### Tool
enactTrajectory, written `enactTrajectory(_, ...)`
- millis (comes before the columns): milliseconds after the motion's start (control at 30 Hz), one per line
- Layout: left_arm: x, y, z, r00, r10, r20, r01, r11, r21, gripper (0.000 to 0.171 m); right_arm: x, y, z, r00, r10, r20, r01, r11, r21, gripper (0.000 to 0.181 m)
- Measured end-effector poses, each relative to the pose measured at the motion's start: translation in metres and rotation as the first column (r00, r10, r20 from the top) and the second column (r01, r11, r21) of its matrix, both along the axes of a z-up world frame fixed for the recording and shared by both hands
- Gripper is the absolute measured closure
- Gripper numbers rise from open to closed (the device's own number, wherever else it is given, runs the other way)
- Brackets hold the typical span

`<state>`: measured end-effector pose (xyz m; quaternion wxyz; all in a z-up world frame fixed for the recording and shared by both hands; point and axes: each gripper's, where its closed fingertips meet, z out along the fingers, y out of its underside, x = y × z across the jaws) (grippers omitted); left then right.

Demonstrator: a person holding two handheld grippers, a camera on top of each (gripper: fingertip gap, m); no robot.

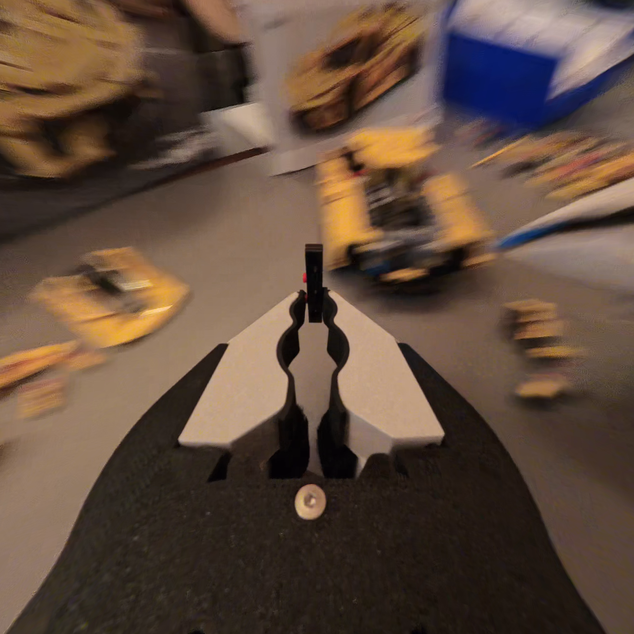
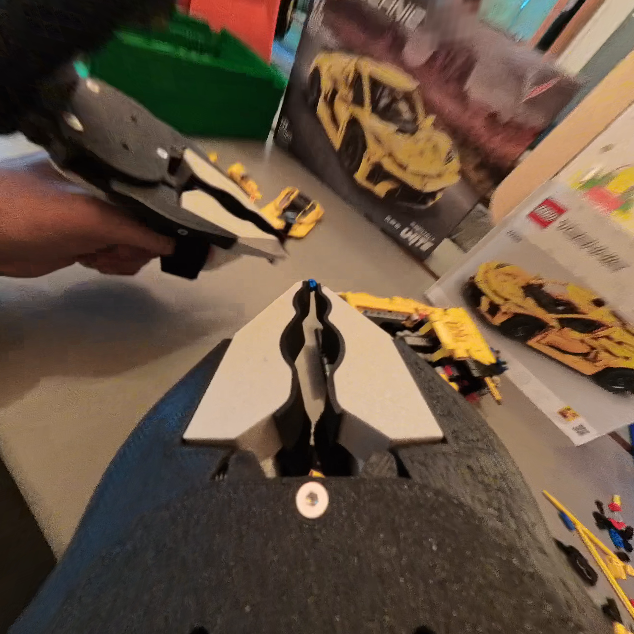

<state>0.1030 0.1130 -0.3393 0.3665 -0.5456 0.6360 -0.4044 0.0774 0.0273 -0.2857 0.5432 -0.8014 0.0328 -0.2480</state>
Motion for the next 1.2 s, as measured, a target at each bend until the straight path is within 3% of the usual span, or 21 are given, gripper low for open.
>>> enactTrajectory(33,-0.003,0.021,0.003,0.999,0.038,0.01,-0.038,0.999,-0.026,0.164,0.001,-0.005,0.009,1.0,0.003,-0.01,-0.002,0.999,0.037,0.179)
enactTrajectory(67,-0.008,0.018,0.019,0.997,-0.01,0.071,0.027,0.97,-0.243,0.164,0.001,-0.007,0.006,0.998,0.028,-0.059,-0.025,0.998,0.054,0.179)
enactTrajectory(100,-0.013,0.013,0.027,0.992,-0.056,0.109,0.093,0.926,-0.367,0.164,0.001,-0.009,-0.001,0.991,0.053,-0.122,-0.046,0.997,0.063,0.179)
enactTrajectory(200,-0.024,-0.019,0.054,0.946,-0.211,0.247,0.314,0.79,-0.526,0.164,0.008,-0.022,-0.003,0.965,0.117,-0.235,-0.098,0.991,0.092,0.179)
enactTrajectory(233,-0.028,-0.028,0.063,0.919,-0.266,0.292,0.389,0.734,-0.556,0.164,0.023,-0.034,-0.003,0.965,0.077,-0.251,-0.059,0.995,0.077,0.179)
enactTrajectory(300,-0.048,-0.047,0.091,0.818,-0.376,0.435,0.573,0.47,-0.671,0.163,0.067,-0.072,-0.015,0.965,-0.058,-0.257,0.058,0.998,-0.01,0.179)
enactTrajectory(367,-0.068,-0.048,0.12,0.713,-0.374,0.593,0.686,0.194,-0.702,0.163,0.127,-0.138,-0.033,0.918,-0.29,-0.271,0.268,0.957,-0.114,0.178)
enactTrajectory(400,-0.074,-0.048,0.127,0.683,-0.371,0.629,0.706,0.117,-0.698,0.164,0.154,-0.177,-0.041,0.876,-0.399,-0.27,0.373,0.917,-0.142,0.178)
enactTrajectory(467,-0.076,-0.05,0.129,0.666,-0.372,0.647,0.724,0.113,-0.68,0.164,0.19,-0.252,-0.058,0.755,-0.588,-0.289,0.544,0.808,-0.225,0.179)
enactTrajectory(533,-0.082,-0.054,0.133,0.635,-0.393,0.665,0.747,0.092,-0.659,0.163,0.2,-0.293,-0.071,0.674,-0.663,-0.326,0.606,0.748,-0.269,0.178)
enactTrajectory(667,-0.081,-0.055,0.131,0.637,-0.4,0.659,0.748,0.111,-0.655,0.163,0.199,-0.301,-0.08,0.642,-0.67,-0.372,0.621,0.74,-0.259,0.178)
enactTrajectory(733,-0.076,-0.052,0.125,0.666,-0.4,0.63,0.728,0.164,-0.666,0.163,0.201,-0.301,-0.083,0.638,-0.68,-0.361,0.623,0.732,-0.277,0.171)
enactTrajectory(767,-0.07,-0.048,0.119,0.702,-0.4,0.59,0.7,0.229,-0.677,0.163,0.201,-0.301,-0.083,0.633,-0.684,-0.363,0.626,0.728,-0.279,0.164)
enactTrajectory(800,-0.059,-0.041,0.104,0.768,-0.4,0.5,0.633,0.355,-0.688,0.163,0.201,-0.299,-0.082,0.63,-0.683,-0.371,0.629,0.728,-0.272,0.161)
enactTrajectory(833,-0.046,-0.026,0.081,0.852,-0.387,0.354,0.519,0.527,-0.673,0.163,0.199,-0.295,-0.078,0.632,-0.675,-0.381,0.632,0.733,-0.251,0.158)
enactTrajectory(900,-0.034,0.025,0.028,0.962,-0.271,-0.008,0.225,0.815,-0.534,0.163,0.195,-0.284,-0.063,0.654,-0.656,-0.376,0.644,0.744,-0.179,0.157)
enactTrajectory(933,-0.038,0.055,0.004,0.962,-0.199,-0.187,0.105,0.903,-0.417,0.163,0.193,-0.277,-0.056,0.677,-0.64,-0.364,0.641,0.755,-0.136,0.158)
enactTrajectory(1000,-0.055,0.108,-0.023,0.893,-0.06,-0.446,-0.038,0.978,-0.207,0.163,0.187,-0.258,-0.043,0.722,-0.602,-0.341,0.625,0.779,-0.052,0.159)
enactTrajectory(1067,-0.067,0.133,-0.036,0.81,-0.028,-0.586,-0.041,0.994,-0.103,0.163,0.179,-0.235,-0.038,0.769,-0.533,-0.352,0.571,0.821,0.003,0.16)
enactTrajectory(1133,-0.075,0.139,-0.051,0.704,-0.05,-0.708,-0.014,0.996,-0.084,0.163,0.173,-0.22,-0.039,0.803,-0.484,-0.349,0.517,0.856,0.003,0.16)
enactTrajectory(1200,-0.073,0.141,-0.062,0.648,-0.047,-0.761,0.031,0.999,-0.036,0.163,0.17,-0.213,-0.039,0.821,-0.46,-0.338,0.49,0.872,0.002,0.159)
